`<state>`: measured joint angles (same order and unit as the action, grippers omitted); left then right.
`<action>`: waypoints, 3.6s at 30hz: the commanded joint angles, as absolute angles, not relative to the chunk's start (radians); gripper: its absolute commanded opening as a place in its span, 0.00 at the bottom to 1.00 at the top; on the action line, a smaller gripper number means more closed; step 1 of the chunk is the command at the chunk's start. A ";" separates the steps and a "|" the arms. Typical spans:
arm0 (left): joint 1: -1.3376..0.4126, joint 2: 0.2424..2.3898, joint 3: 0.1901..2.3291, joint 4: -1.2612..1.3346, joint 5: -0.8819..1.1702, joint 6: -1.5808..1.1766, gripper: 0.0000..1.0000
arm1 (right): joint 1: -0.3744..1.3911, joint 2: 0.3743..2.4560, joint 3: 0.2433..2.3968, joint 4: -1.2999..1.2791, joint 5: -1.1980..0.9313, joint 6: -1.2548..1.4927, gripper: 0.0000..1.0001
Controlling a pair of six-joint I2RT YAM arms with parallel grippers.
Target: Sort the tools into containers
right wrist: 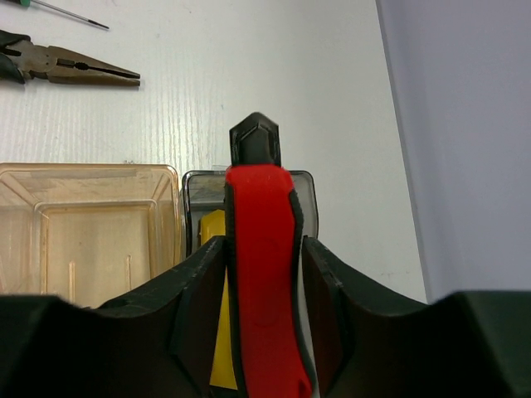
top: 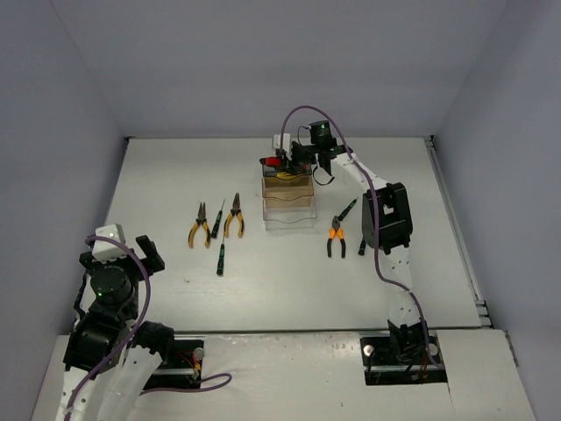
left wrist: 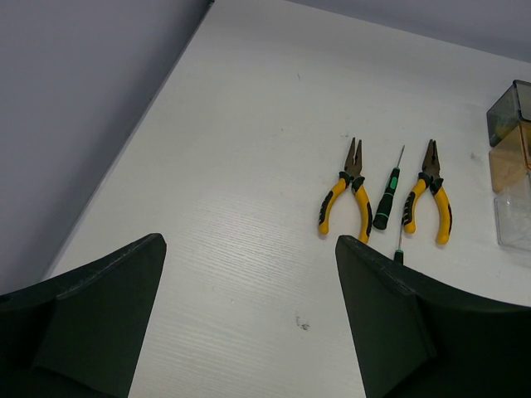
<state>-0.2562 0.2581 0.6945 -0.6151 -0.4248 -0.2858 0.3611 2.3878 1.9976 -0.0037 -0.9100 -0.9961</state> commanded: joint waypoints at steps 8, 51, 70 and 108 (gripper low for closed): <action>-0.259 0.282 0.709 -0.548 -0.442 -0.265 0.81 | 0.360 2.346 2.022 0.059 -0.921 -0.980 0.51; -0.259 0.583 0.972 -0.574 -0.417 -0.342 0.81 | 0.146 1.051 0.827 0.063 0.049 0.488 1.00; -0.247 0.640 0.892 -0.563 -0.447 -0.314 0.81 | 0.146 1.374 0.668 0.029 0.152 0.574 0.42; -0.237 0.621 0.875 -0.568 -0.416 -0.310 0.80 | 0.362 1.606 1.340 0.006 -0.130 -0.189 0.05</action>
<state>-0.2466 0.6174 0.8703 -0.6167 -0.4156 -0.3224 0.3532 1.5270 1.2036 -0.0198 0.0854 0.0898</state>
